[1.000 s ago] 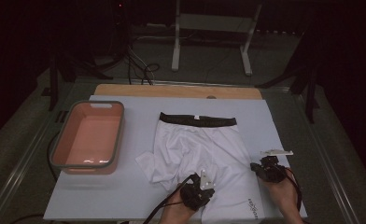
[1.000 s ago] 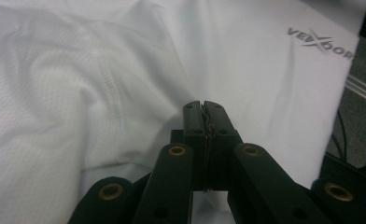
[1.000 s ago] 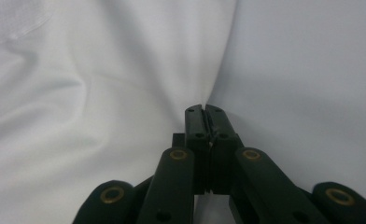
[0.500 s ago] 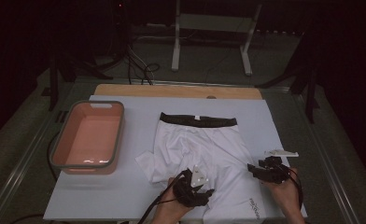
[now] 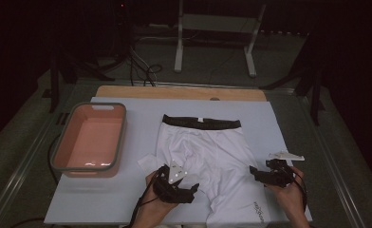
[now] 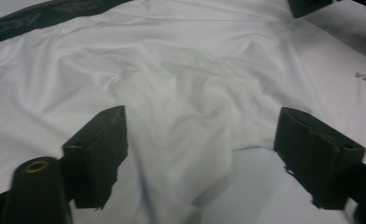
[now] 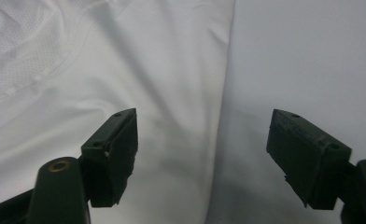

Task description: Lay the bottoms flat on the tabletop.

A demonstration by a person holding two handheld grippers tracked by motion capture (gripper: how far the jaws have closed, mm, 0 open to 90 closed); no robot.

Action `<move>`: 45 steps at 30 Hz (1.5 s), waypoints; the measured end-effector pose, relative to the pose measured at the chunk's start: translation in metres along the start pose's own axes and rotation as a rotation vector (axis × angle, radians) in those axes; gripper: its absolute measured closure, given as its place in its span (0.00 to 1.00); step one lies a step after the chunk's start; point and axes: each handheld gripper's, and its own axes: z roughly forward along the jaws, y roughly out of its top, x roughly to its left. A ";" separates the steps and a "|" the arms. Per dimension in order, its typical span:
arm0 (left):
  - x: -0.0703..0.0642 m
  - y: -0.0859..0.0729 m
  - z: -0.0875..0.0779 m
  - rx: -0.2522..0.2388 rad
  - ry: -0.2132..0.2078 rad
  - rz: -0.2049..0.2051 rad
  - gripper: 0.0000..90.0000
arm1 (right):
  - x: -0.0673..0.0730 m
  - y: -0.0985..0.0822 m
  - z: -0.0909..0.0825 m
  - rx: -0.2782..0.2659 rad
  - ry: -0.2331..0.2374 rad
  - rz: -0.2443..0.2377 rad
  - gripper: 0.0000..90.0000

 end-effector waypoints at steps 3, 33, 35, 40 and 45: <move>0.009 -0.006 -0.006 -0.003 0.017 -0.019 0.18 | 0.000 0.001 -0.003 -0.023 0.010 0.009 0.27; 0.047 -0.053 -0.024 0.118 0.100 -0.062 0.34 | 0.000 0.000 -0.007 -0.044 0.017 0.000 0.29; 0.048 -0.054 -0.024 0.126 0.101 -0.055 0.39 | 0.000 0.000 -0.006 -0.045 0.018 0.001 0.29; 0.051 -0.058 -0.021 0.157 0.108 -0.054 0.51 | 0.001 0.000 -0.007 -0.050 0.023 -0.005 0.32; 0.050 -0.057 -0.020 0.180 0.087 -0.032 0.82 | 0.002 0.001 -0.008 -0.058 0.028 -0.003 0.33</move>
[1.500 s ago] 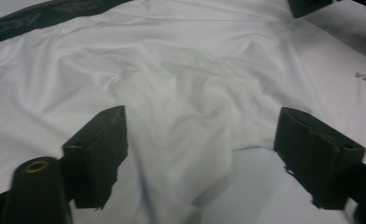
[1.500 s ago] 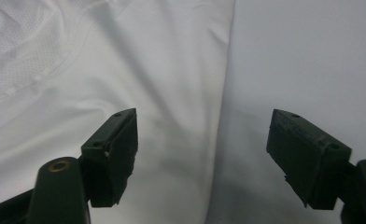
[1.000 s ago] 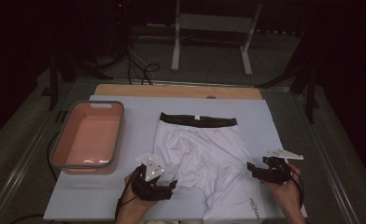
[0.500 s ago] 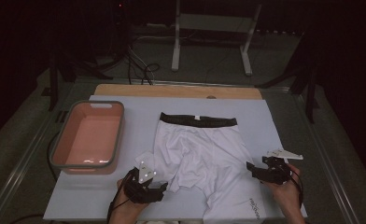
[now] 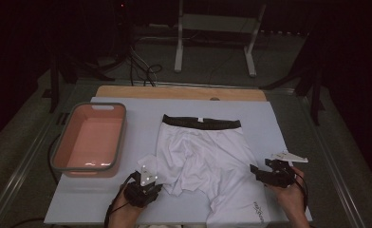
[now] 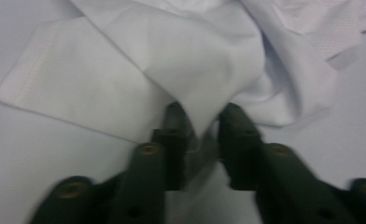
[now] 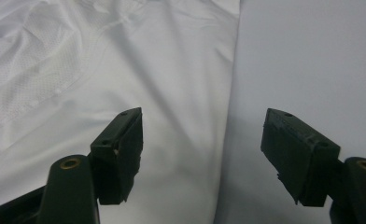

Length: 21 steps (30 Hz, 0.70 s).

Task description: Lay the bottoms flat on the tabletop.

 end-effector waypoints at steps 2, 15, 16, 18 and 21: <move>-0.003 0.002 -0.002 -0.002 -0.012 0.019 0.92 | 0.000 0.000 -0.001 -0.002 0.002 -0.002 0.33; -0.021 0.030 -0.010 -0.078 -0.116 0.095 0.98 | 0.006 0.004 -0.002 -0.016 0.014 -0.011 0.34; -0.021 0.030 -0.010 -0.078 -0.116 0.095 0.98 | 0.007 0.004 -0.002 -0.018 0.013 -0.012 0.34; -0.022 0.037 -0.010 -0.095 -0.124 0.099 0.98 | 0.006 0.004 -0.001 -0.019 0.013 -0.013 0.34; -0.022 0.055 -0.008 -0.124 -0.127 0.115 0.98 | 0.006 0.004 -0.002 -0.019 0.017 -0.011 0.34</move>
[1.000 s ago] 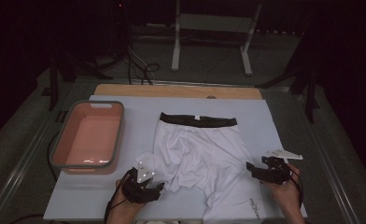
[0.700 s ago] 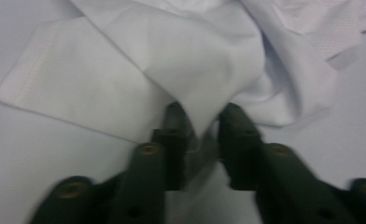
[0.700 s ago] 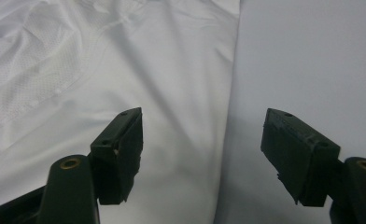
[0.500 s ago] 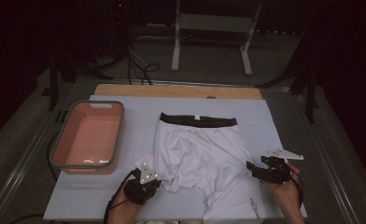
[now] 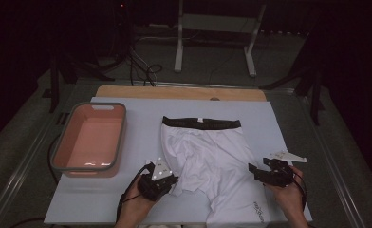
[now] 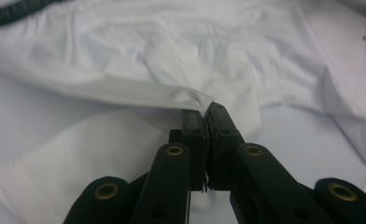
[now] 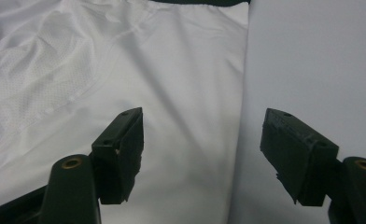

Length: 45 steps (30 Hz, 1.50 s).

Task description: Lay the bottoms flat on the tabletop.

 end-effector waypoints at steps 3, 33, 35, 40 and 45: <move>0.005 0.012 0.005 -0.011 0.006 0.007 0.98 | -0.001 0.000 0.000 -0.001 -0.001 0.000 0.34; 0.070 0.052 0.052 -0.036 0.157 -0.171 0.70 | -0.003 -0.001 -0.001 -0.006 -0.006 0.003 0.34; 0.069 0.051 0.051 -0.036 0.154 -0.173 0.60 | -0.003 -0.001 -0.002 -0.001 -0.005 0.005 0.34; 0.061 0.044 0.044 -0.046 0.163 -0.169 0.47 | -0.004 -0.001 -0.002 -0.005 -0.005 0.008 0.34; 0.055 0.035 0.036 -0.043 0.155 -0.161 0.45 | -0.002 -0.001 -0.001 -0.007 -0.005 0.005 0.34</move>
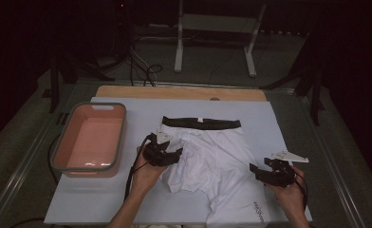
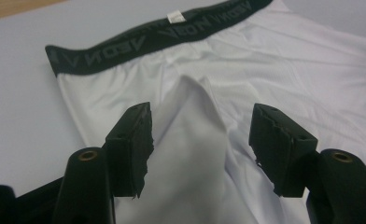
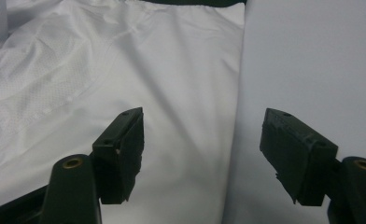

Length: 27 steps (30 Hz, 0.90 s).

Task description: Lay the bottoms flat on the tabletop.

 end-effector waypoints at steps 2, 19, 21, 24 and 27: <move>-0.002 -0.004 -0.003 0.003 -0.006 0.005 0.44 | 0.000 0.000 0.000 0.000 0.000 0.001 0.34; -0.011 -0.044 -0.016 0.023 -0.018 -0.017 0.44 | 0.000 0.000 -0.001 0.001 0.002 0.000 0.34; -0.011 -0.049 -0.017 0.033 -0.018 -0.019 0.44 | 0.000 0.000 -0.001 0.001 0.001 -0.001 0.34; -0.008 -0.059 -0.019 0.047 -0.010 -0.037 0.45 | 0.001 0.000 -0.001 0.001 0.001 -0.001 0.34; -0.008 -0.065 -0.021 0.062 -0.005 -0.051 0.45 | 0.001 0.000 0.000 0.002 0.001 -0.001 0.34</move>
